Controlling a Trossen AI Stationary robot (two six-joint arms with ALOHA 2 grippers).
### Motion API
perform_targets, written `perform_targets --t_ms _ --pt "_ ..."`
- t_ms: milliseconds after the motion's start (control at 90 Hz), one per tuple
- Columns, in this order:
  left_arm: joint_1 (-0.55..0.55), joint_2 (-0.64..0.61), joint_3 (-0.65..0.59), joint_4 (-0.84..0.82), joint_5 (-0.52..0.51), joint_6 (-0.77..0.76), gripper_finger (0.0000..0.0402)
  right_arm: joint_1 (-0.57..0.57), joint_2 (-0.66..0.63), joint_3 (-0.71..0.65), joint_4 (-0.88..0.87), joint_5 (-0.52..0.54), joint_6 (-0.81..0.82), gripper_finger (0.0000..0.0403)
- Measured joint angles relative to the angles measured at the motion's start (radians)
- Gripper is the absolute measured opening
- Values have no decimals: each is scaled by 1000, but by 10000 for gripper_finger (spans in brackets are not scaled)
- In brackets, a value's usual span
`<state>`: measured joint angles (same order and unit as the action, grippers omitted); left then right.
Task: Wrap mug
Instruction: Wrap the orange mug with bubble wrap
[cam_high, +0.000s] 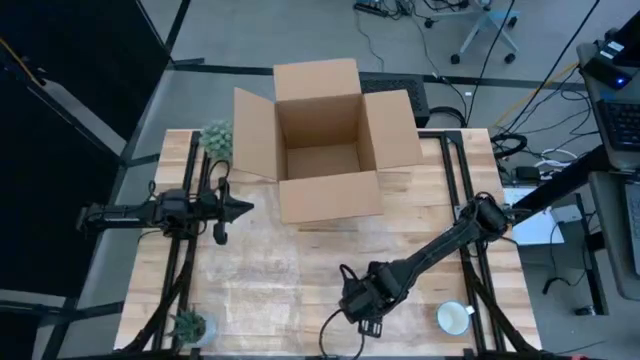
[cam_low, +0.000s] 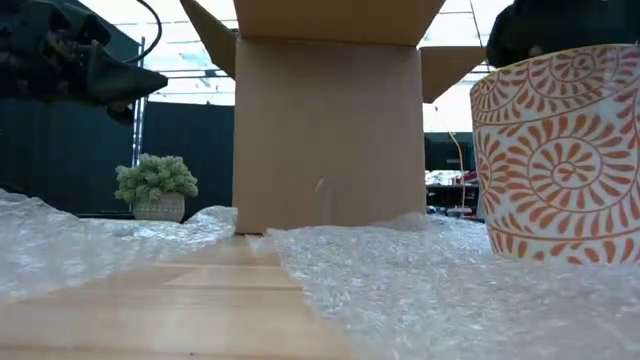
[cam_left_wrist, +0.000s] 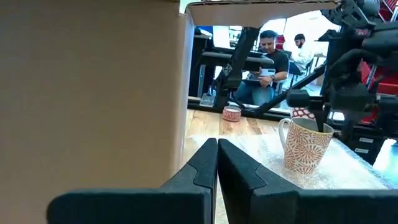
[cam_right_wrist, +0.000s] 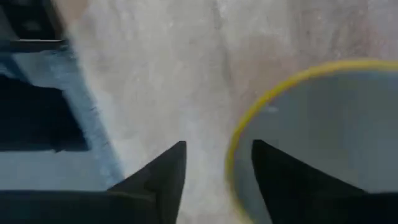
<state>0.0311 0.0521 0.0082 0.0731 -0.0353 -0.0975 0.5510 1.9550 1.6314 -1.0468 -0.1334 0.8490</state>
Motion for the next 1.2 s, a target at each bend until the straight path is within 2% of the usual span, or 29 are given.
perform_targets --t_ms 167,256,311,556,711,844,911,1200 --pt "0 0 0 0 0 0 0 1 -49 0 -6 -38 45 200" --pt "0 0 0 0 0 0 0 6 -89 0 -7 -113 128 198" --pt "0 0 0 0 0 0 0 23 -110 0 0 -125 191 196" --pt "0 0 0 -1 0 0 0 175 -122 0 79 -45 402 192" --pt "0 0 0 -3 0 0 0 269 -121 0 122 88 495 192" --pt "0 0 0 -6 0 0 0 339 -102 0 195 280 457 192" --pt "0 0 0 -6 0 0 0 365 -69 0 229 336 401 192" --pt "0 0 0 -3 0 0 0 408 153 -1 358 336 196 187"
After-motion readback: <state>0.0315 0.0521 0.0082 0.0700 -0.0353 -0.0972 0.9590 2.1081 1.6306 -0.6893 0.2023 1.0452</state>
